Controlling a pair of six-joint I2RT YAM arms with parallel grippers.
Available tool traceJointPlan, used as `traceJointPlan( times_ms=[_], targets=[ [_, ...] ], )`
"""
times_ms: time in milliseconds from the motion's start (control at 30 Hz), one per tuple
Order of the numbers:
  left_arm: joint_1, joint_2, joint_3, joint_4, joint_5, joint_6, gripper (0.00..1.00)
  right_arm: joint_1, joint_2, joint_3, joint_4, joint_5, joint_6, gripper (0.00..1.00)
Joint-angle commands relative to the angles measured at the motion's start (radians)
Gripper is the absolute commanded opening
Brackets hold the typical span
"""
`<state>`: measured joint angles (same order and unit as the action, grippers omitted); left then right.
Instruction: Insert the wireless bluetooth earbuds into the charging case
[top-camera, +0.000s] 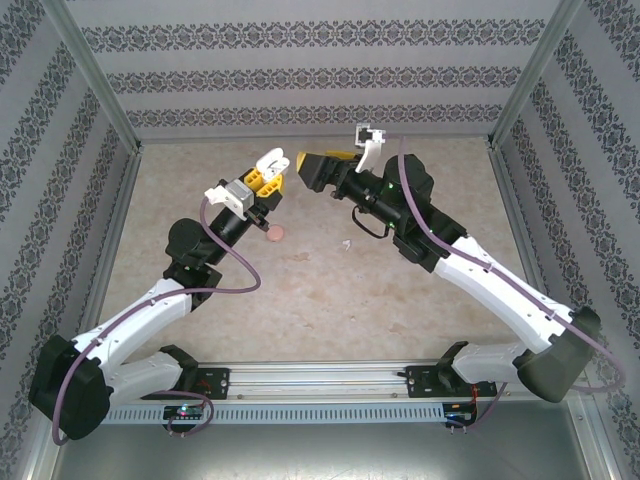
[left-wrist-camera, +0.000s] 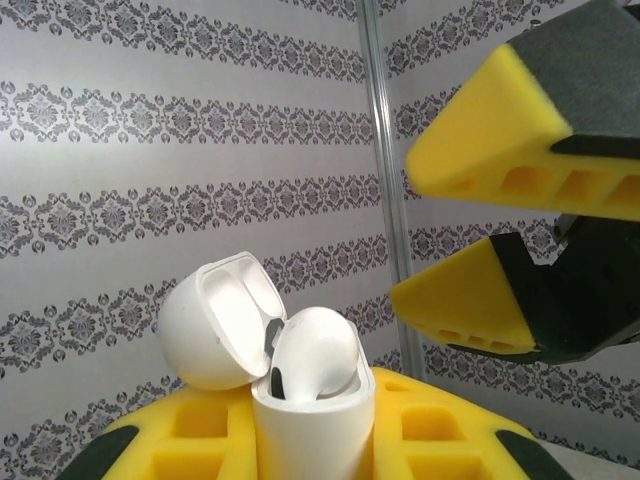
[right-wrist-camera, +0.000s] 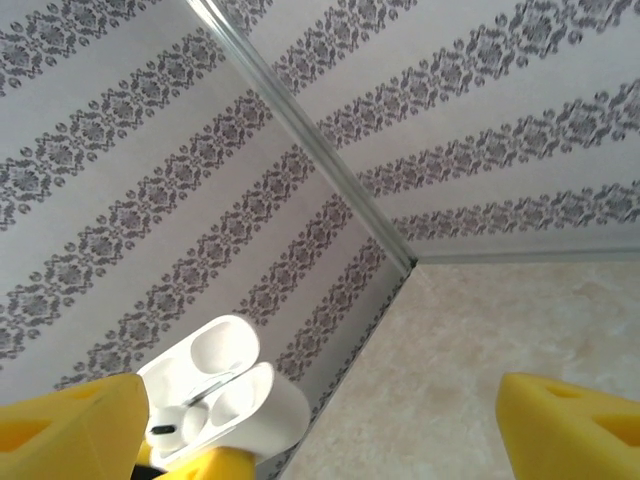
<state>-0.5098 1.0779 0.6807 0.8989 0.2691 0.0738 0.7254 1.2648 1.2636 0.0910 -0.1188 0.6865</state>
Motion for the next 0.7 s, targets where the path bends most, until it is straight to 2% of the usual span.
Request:
traceJointPlan(
  times_ms=[0, 133, 300, 433, 667],
  targets=[
    [-0.010, -0.017, -0.007, 0.014, 0.031, -0.014, 0.00, 0.002, -0.018, 0.040, -0.094, -0.076, 0.059, 0.86],
    [-0.010, -0.016, -0.010, 0.002, 0.041, -0.011, 0.00, 0.016, -0.030, 0.044, -0.129, -0.116, 0.075, 0.73],
    [-0.010, -0.022, -0.032, -0.026, 0.039, -0.002, 0.00, -0.001, -0.075, 0.014, -0.220, -0.011, 0.058, 0.73],
    [-0.010, -0.038, -0.087, -0.025, 0.023, 0.003, 0.00, -0.067, -0.086, -0.024, -0.365, 0.093, 0.075, 0.76],
    [-0.010, -0.110, -0.197, -0.026, 0.025, -0.020, 0.00, -0.183, 0.045, -0.112, -0.544, 0.169, 0.051, 0.78]
  ],
)
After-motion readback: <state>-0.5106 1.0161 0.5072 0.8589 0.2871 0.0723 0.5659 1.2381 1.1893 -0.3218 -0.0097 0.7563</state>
